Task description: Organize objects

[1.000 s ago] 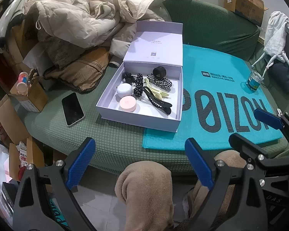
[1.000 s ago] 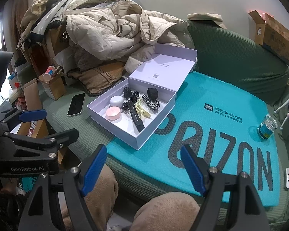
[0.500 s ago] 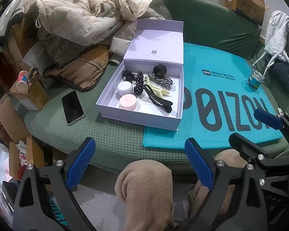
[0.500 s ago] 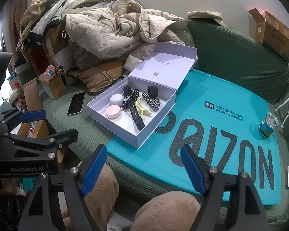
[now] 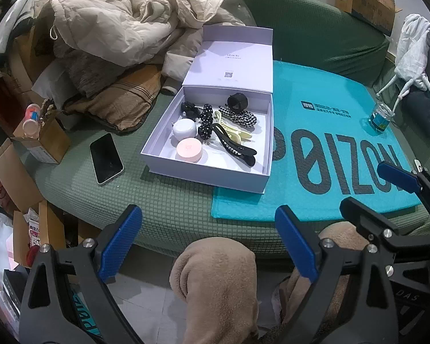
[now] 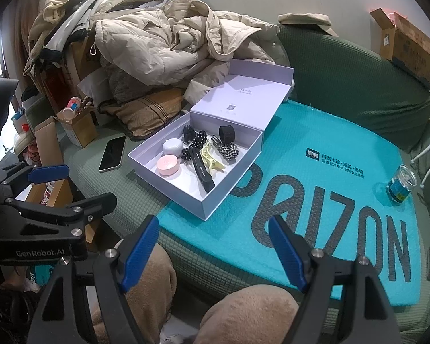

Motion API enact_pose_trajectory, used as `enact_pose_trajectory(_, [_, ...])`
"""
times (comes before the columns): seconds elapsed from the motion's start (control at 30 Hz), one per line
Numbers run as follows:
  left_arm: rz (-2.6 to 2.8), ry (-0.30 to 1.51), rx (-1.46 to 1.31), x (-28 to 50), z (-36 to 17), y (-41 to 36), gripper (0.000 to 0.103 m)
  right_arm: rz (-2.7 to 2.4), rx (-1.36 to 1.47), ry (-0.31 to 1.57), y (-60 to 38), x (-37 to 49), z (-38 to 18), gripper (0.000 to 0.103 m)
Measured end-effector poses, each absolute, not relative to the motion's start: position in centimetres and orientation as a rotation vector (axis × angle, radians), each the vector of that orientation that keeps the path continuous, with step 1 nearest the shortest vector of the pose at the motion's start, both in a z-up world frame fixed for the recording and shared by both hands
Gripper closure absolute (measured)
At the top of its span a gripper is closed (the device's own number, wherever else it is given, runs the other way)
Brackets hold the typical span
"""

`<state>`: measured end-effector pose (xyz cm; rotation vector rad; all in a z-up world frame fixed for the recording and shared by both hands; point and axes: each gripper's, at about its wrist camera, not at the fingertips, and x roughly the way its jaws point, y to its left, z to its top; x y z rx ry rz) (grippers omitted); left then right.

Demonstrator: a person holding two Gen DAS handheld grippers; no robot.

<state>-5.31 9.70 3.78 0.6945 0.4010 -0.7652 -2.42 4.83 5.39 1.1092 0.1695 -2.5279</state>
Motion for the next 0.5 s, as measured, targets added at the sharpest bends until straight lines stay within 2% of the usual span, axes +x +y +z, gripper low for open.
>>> enact_pose_trajectory(0.5, [-0.768,0.425,0.696,-4.9,3.2,8.2,0.009,-2.518,1.127,0.152,4.7,-3.3,4.5,0.023])
